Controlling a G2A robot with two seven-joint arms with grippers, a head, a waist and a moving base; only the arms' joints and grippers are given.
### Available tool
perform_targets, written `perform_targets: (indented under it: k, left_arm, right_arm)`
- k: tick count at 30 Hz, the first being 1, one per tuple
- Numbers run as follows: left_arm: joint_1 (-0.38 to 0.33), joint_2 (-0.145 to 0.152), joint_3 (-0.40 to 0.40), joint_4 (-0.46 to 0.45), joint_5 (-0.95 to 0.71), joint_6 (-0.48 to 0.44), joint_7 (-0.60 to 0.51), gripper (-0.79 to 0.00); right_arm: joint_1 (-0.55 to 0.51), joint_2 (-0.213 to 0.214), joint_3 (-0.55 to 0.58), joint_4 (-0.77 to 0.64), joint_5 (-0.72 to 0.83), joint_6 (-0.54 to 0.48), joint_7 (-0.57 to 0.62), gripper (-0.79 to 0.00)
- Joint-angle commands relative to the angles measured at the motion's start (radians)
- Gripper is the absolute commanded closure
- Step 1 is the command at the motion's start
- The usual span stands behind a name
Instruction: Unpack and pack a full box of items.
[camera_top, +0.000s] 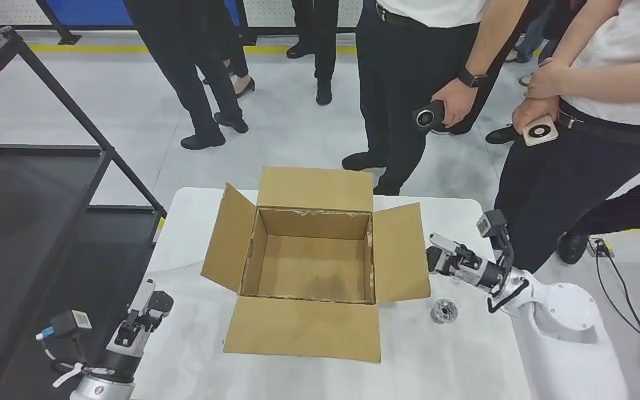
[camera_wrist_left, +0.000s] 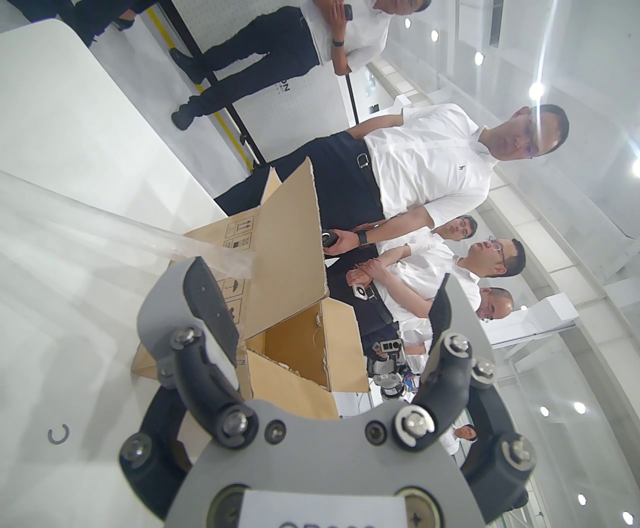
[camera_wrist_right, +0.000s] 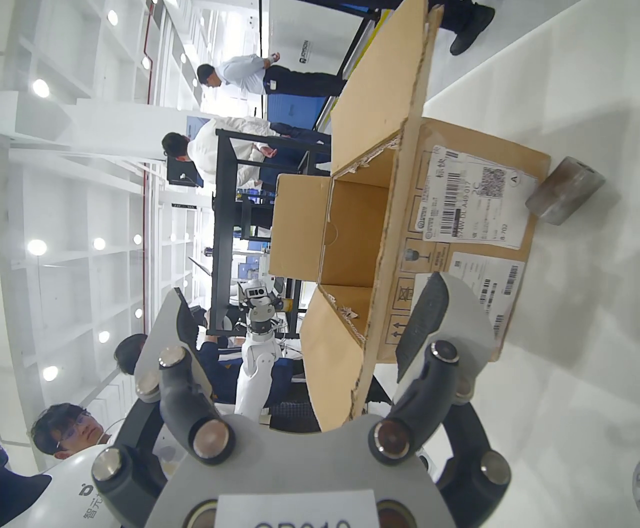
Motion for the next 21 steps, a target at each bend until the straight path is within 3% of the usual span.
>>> perform_targets:
  k: [1, 10, 21]
  left_arm:
    - [0.000, 0.000, 0.000, 0.000, 0.000, 0.000, 0.000, -0.785]
    - [0.000, 0.000, 0.000, 0.000, 0.000, 0.000, 0.000, -0.785]
    - [0.000, 0.000, 0.000, 0.000, 0.000, 0.000, 0.000, -0.785]
  right_arm:
    - [0.011, 0.001, -0.016, -0.006, 0.002, -0.005, -0.004, -0.785]
    - [0.068, -0.006, -0.162, -0.035, 0.003, -0.015, -0.016, -0.785]
    - [0.194, -0.039, -0.400, 0.071, -0.132, -0.039, -0.188, -0.785]
